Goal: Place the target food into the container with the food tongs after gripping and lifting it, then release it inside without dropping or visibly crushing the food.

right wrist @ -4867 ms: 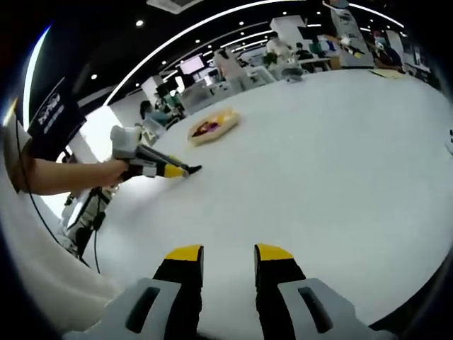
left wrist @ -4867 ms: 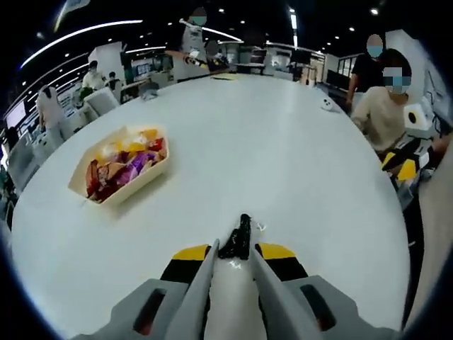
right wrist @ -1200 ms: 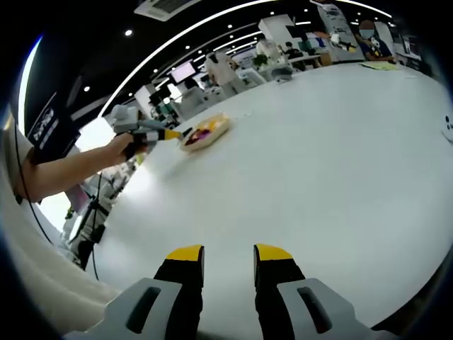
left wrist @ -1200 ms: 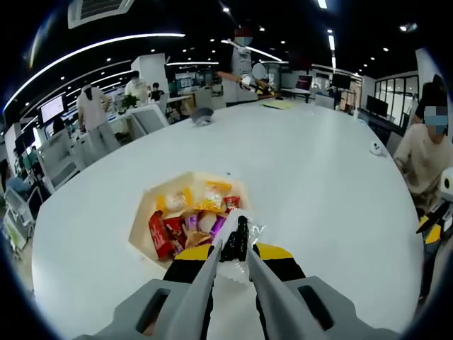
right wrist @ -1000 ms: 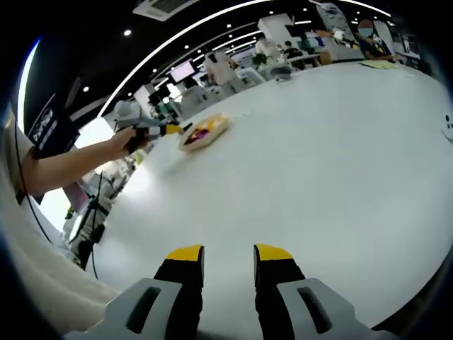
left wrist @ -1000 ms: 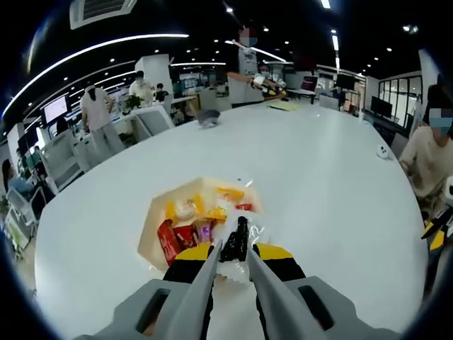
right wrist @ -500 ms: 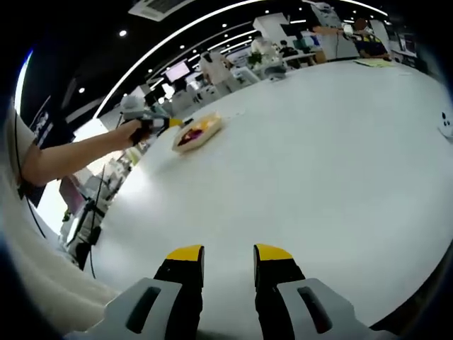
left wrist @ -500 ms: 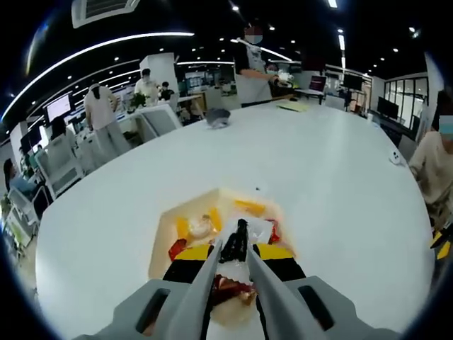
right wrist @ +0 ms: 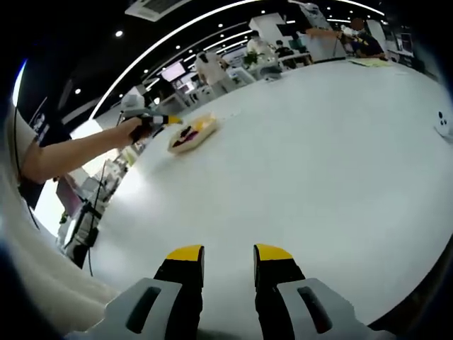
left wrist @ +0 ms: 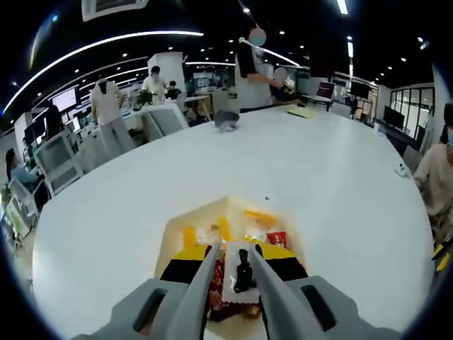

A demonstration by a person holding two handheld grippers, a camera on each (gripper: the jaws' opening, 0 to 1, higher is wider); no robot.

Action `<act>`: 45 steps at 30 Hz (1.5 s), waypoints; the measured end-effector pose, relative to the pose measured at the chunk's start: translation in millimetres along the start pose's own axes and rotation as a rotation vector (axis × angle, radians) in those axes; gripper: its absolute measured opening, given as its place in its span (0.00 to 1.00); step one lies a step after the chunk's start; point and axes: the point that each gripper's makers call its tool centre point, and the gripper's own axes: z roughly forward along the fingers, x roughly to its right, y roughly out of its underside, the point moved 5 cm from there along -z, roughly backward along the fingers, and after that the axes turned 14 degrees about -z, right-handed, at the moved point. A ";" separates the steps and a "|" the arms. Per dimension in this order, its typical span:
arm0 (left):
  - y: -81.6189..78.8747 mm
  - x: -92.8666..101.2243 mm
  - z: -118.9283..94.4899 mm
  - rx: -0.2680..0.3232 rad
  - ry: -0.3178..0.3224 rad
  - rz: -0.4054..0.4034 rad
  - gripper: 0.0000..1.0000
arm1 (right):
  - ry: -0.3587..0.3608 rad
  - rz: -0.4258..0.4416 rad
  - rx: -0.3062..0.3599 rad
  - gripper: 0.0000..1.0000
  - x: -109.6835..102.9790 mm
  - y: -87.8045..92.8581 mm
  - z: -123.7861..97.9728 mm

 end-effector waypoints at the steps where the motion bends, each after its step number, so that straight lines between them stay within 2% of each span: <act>1: -2.1 0.6 -3.8 0.000 0.001 0.004 0.23 | -0.002 -0.002 0.001 0.28 -0.6 -0.3 0.4; 4: -5.4 1.3 -13.8 0.006 0.002 0.028 0.23 | -0.008 -0.007 0.005 0.28 -1.8 -1.7 1.9; 10: -9.5 -0.9 -37.4 0.036 -0.002 0.000 0.24 | -0.029 -0.030 0.021 0.28 -7.6 -9.5 6.5; 15: -10.4 5.6 -75.4 0.086 0.002 -0.036 0.25 | -0.053 -0.058 0.038 0.28 -15.8 -12.1 6.6; 21: -7.5 12.7 -108.5 0.133 0.004 -0.063 0.24 | -0.076 -0.085 0.062 0.28 -26.3 -14.6 5.8; 26: 2.2 21.2 -129.3 0.157 0.011 -0.071 0.24 | -0.091 -0.111 0.080 0.28 -30.7 -19.7 6.5; 30: 16.4 32.5 -151.0 0.194 0.031 -0.105 0.24 | -0.128 -0.147 0.085 0.28 -38.8 -23.1 8.1; 41: 43.2 56.3 -193.2 0.257 0.086 -0.157 0.24 | -0.221 -0.207 0.087 0.28 -58.5 -33.3 22.7; 42: 51.6 64.1 -203.0 0.270 0.127 -0.176 0.24 | -0.225 -0.209 0.086 0.28 -59.2 -33.0 23.4; 45: 67.9 73.8 -213.8 0.255 0.170 -0.166 0.24 | -0.256 -0.221 0.081 0.28 -67.6 -33.2 28.3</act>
